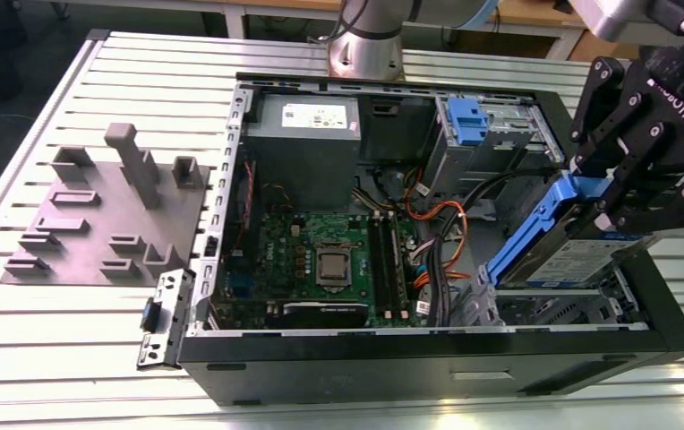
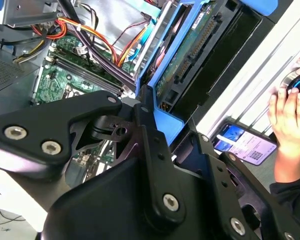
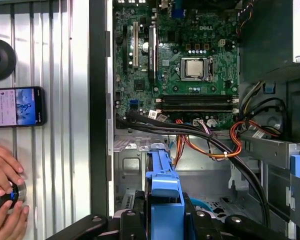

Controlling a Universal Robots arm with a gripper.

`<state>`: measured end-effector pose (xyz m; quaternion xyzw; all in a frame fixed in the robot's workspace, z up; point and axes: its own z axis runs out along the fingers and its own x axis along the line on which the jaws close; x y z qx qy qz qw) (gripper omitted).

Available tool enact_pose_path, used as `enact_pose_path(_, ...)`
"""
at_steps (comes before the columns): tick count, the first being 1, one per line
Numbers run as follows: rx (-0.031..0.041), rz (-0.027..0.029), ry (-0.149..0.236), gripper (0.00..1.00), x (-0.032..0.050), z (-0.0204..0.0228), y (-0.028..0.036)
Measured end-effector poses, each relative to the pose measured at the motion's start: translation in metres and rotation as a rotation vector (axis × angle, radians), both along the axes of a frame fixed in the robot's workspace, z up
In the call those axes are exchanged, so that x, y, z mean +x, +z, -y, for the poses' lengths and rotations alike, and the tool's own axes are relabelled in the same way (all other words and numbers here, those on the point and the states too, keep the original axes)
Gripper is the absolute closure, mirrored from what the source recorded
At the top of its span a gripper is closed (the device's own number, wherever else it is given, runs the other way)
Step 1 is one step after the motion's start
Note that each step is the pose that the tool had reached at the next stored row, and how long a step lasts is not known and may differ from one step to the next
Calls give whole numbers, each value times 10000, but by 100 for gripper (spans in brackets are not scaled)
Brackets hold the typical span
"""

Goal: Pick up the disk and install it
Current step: 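Insert the disk into the insertion slot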

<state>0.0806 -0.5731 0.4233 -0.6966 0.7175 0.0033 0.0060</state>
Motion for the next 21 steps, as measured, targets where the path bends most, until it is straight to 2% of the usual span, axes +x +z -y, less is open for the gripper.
enact_pose_path(3, -1, 0, -2, 64, 0, 3, -47)
enact_pose_path(12, -59, 0, -2, 64, 0, 3, -50)
enact_pose_path(14, -65, 1, -3, 62, 0, 3, -50)
enact_pose_path(15, -64, 2, -3, 56, 0, 3, -57)
enact_pose_path(21, -61, 17, -2, 56, 0, 4, -162)
